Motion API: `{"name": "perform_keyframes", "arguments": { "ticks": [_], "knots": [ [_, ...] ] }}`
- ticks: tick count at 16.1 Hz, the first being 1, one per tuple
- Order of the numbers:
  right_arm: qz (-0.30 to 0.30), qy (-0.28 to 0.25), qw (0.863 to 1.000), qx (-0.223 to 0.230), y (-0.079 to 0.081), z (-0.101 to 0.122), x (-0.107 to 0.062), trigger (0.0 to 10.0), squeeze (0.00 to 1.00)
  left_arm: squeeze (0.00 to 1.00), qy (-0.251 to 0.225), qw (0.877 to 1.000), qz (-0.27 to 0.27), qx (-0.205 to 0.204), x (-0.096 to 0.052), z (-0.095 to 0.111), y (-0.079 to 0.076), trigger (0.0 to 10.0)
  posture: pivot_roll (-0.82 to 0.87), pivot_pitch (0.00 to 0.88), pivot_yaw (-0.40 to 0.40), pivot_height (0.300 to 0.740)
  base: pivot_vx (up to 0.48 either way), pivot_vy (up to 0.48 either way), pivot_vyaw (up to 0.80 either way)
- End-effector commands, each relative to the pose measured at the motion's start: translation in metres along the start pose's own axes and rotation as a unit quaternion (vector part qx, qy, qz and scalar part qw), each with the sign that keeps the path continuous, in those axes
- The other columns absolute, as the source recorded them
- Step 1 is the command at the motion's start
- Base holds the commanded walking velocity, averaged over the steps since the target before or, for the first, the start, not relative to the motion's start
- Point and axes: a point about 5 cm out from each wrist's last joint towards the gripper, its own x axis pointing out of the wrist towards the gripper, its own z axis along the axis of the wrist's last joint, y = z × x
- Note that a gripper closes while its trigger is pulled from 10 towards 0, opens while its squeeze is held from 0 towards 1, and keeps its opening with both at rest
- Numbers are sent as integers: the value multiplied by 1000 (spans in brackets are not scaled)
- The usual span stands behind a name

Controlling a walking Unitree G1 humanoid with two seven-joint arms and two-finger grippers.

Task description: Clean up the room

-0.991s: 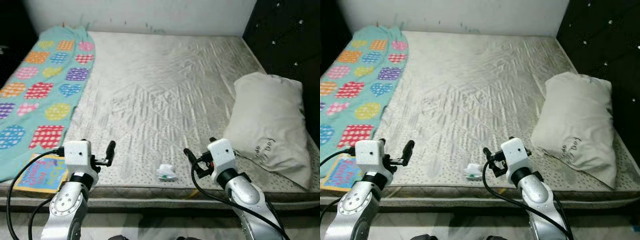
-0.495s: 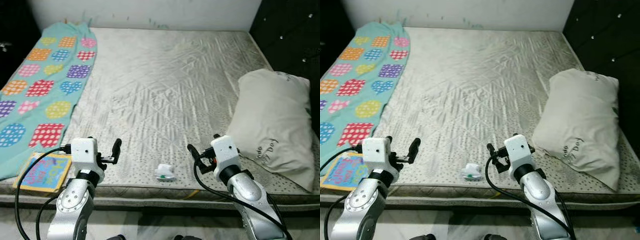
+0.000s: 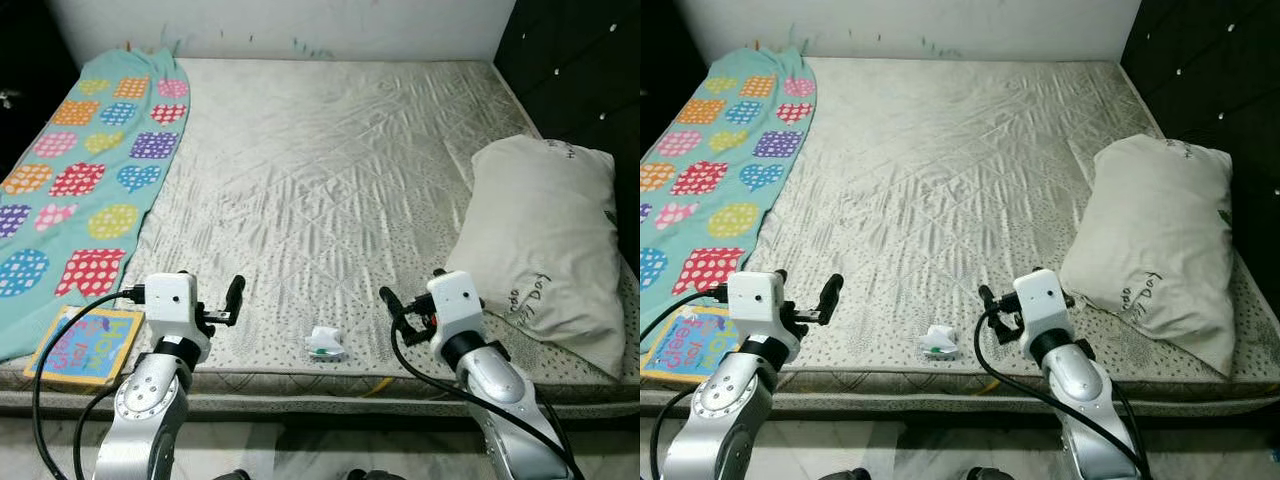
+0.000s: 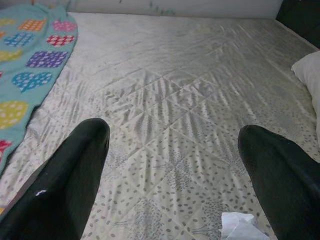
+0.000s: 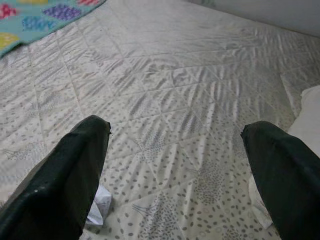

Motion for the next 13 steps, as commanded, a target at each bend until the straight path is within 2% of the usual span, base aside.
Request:
{"name": "perform_keyframes", "arguments": {
  "ticks": [1, 7, 13],
  "knots": [
    [-3, 2, 1000, 6, -2, -1, -2, 10000, 0, 0, 2, 1000, 0, 4, -1, -1, 1, 10000, -50, 126, 11, 740, 0, 0, -781],
    [8, -3, 1000, 6, 2, -1, -1, 10000, 0, 0, 3, 1000, 1, 5, -3, -3, -1, 10000, -30, 100, -9, 740, 0, 0, 0],
    [0, -13, 1000, 8, 1, 3, 0, 10000, 0, 0, 5, 1000, 7, 0, -6, -4, -1, 10000, -33, 115, -13, 740, 0, 0, 0]
  ]
}}
